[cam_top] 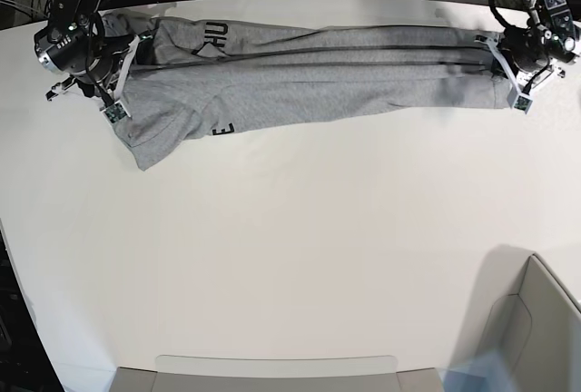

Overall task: Fold the T-shirt properly
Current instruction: 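Lower the folded hem and open both grippers, then move the left gripper inward along the folded strip and grasp it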

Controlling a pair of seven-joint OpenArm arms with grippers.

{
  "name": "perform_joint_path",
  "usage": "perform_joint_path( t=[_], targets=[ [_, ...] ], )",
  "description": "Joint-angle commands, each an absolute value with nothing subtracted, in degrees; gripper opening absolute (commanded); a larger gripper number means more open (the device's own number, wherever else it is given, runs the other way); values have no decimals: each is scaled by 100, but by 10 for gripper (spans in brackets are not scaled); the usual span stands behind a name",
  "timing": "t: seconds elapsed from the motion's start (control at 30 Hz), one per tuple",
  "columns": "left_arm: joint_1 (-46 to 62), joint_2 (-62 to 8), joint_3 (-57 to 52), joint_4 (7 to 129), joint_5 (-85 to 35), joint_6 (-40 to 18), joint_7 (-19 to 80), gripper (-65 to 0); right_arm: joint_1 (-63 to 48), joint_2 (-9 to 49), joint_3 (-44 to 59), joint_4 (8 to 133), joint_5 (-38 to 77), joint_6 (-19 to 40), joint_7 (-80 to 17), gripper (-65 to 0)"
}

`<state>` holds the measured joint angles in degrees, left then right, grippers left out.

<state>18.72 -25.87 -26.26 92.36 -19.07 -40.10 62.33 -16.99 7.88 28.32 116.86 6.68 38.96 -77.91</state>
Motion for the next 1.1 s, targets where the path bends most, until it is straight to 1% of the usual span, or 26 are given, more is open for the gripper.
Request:
perform_joint_path(
  t=[0.0,0.03,0.13,0.23,0.3,0.37,0.47,0.57,0.7,0.87,0.93,1.07],
  targets=[
    [1886,-2659,-2686,9279,-1824,-4000,6255,-433,-1666,848,2879,11776,567,4000,-7820,-585],
    [1886,-2659,-2738,9279,-1833,-4000,6246,-408,-1666,848,2879,11776,567,4000,-7820,-554],
    [1877,-2501,-3055,9279,-1851,-4000,6237,-395,-1657,848,2853,11785,567,4000,-7820,-485],
    [1780,-2475,-3240,9279,-1859,-4000,6387,-391,-1640,848,2862,11776,567,4000,-7820,-460],
    [1640,-2475,-3310,9279,-1859,-4000,6554,-375,-1640,848,2870,11776,567,4000,-7820,-459],
    [1534,-2448,-3653,9262,-1851,-4000,6791,-356,-1640,848,2862,11776,567,4000,-7811,-459],
    [1288,-2325,-4101,9244,-1833,-4000,7073,-344,-1640,848,2853,11776,567,4000,-7811,-459],
    [1156,-2334,-4084,9051,-1824,-4000,7248,-344,-1640,848,2853,11758,567,4000,-7811,-459],
    [1138,-2343,-3829,8497,-1859,-4000,7248,-344,-1640,848,2844,11758,567,4000,-7811,-460],
    [989,-2325,-3793,8259,-1833,-4000,7266,-344,-1648,848,2844,11758,567,4000,-7811,-460],
    [901,-2334,-3793,7908,-1833,-4000,7248,-344,-1657,848,2844,11758,567,4000,-7811,-460],
    [541,-2343,-3732,6747,-1833,-4000,7196,-344,-1640,848,2844,11758,567,4000,-7811,-460]
  ],
)
